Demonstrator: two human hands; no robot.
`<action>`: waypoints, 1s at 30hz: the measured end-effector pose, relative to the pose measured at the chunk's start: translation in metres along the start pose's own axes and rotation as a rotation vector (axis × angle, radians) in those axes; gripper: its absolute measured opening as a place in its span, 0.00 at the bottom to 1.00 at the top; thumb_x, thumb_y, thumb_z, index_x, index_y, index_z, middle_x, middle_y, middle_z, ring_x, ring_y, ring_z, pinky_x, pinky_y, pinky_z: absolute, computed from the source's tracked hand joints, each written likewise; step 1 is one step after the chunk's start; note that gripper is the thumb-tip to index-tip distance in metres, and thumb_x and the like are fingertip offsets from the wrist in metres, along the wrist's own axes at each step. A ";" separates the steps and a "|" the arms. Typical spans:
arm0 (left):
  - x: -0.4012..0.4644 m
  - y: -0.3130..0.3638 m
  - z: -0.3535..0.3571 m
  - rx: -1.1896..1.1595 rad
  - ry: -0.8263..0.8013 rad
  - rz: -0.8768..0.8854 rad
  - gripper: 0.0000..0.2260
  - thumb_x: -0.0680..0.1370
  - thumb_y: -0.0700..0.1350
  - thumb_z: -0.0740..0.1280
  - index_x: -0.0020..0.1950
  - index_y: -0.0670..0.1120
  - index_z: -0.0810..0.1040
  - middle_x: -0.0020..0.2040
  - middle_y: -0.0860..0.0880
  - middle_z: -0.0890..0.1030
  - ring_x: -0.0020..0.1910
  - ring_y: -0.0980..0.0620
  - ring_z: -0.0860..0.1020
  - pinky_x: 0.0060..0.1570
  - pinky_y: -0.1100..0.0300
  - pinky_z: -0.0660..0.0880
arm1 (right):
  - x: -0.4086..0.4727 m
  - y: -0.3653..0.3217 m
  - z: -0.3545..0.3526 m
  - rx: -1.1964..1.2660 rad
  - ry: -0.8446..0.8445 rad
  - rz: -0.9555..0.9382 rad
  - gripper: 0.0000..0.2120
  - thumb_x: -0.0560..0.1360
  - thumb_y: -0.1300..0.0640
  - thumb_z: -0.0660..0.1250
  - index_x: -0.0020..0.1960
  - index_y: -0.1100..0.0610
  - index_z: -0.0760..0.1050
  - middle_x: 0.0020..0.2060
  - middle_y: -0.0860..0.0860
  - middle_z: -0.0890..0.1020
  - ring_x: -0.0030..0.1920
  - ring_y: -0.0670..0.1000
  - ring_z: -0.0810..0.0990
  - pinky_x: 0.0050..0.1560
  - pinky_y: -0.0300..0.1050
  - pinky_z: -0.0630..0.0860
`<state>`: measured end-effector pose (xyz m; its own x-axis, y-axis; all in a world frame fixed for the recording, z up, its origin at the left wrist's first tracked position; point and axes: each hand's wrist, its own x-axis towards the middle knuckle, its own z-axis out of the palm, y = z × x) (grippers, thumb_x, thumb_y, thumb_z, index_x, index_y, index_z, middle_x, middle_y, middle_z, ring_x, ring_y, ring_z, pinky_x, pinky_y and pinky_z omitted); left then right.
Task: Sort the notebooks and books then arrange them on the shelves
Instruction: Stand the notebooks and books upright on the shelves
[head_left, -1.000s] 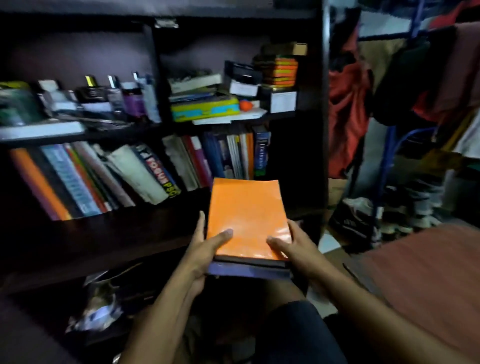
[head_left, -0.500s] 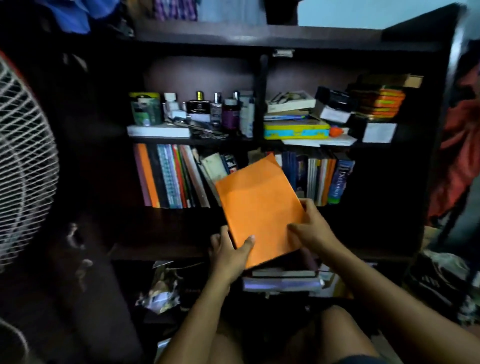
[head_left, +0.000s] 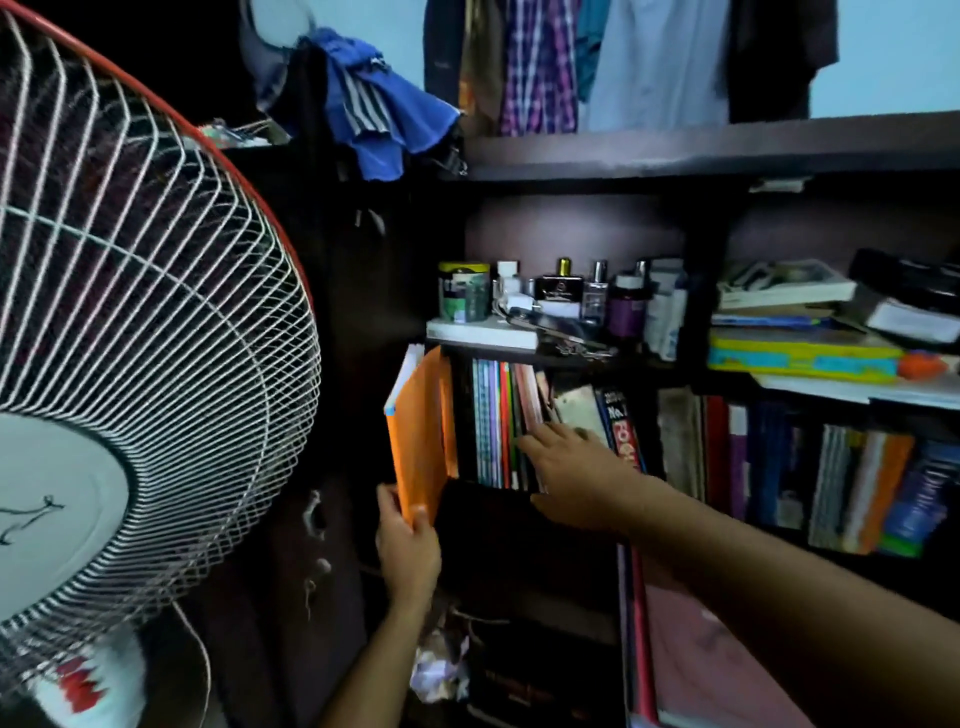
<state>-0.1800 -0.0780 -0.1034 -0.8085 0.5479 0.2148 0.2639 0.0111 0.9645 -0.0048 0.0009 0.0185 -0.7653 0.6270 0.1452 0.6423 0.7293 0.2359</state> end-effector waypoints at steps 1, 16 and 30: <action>0.014 -0.006 0.001 0.005 0.010 -0.003 0.13 0.80 0.38 0.63 0.65 0.44 0.70 0.51 0.41 0.80 0.53 0.36 0.78 0.48 0.51 0.69 | 0.013 -0.001 0.000 -0.072 0.010 -0.055 0.32 0.77 0.49 0.64 0.77 0.57 0.59 0.74 0.56 0.65 0.77 0.58 0.58 0.76 0.58 0.57; 0.069 -0.042 0.027 0.116 0.035 -0.011 0.13 0.84 0.53 0.61 0.56 0.45 0.80 0.36 0.54 0.77 0.38 0.53 0.77 0.41 0.57 0.69 | 0.187 0.019 0.081 -0.704 0.199 -0.360 0.32 0.81 0.47 0.52 0.82 0.58 0.52 0.81 0.56 0.52 0.81 0.58 0.46 0.75 0.71 0.36; 0.067 -0.044 0.027 0.147 -0.012 -0.029 0.22 0.80 0.63 0.59 0.64 0.51 0.79 0.48 0.52 0.82 0.52 0.48 0.82 0.54 0.49 0.79 | 0.185 0.041 0.105 -0.884 0.228 -0.343 0.44 0.79 0.32 0.51 0.81 0.57 0.38 0.81 0.58 0.39 0.80 0.60 0.38 0.69 0.78 0.31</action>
<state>-0.2317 -0.0196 -0.1355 -0.8105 0.5558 0.1847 0.3154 0.1485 0.9373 -0.1156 0.1757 -0.0453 -0.9543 0.2836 0.0946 0.1911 0.3352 0.9225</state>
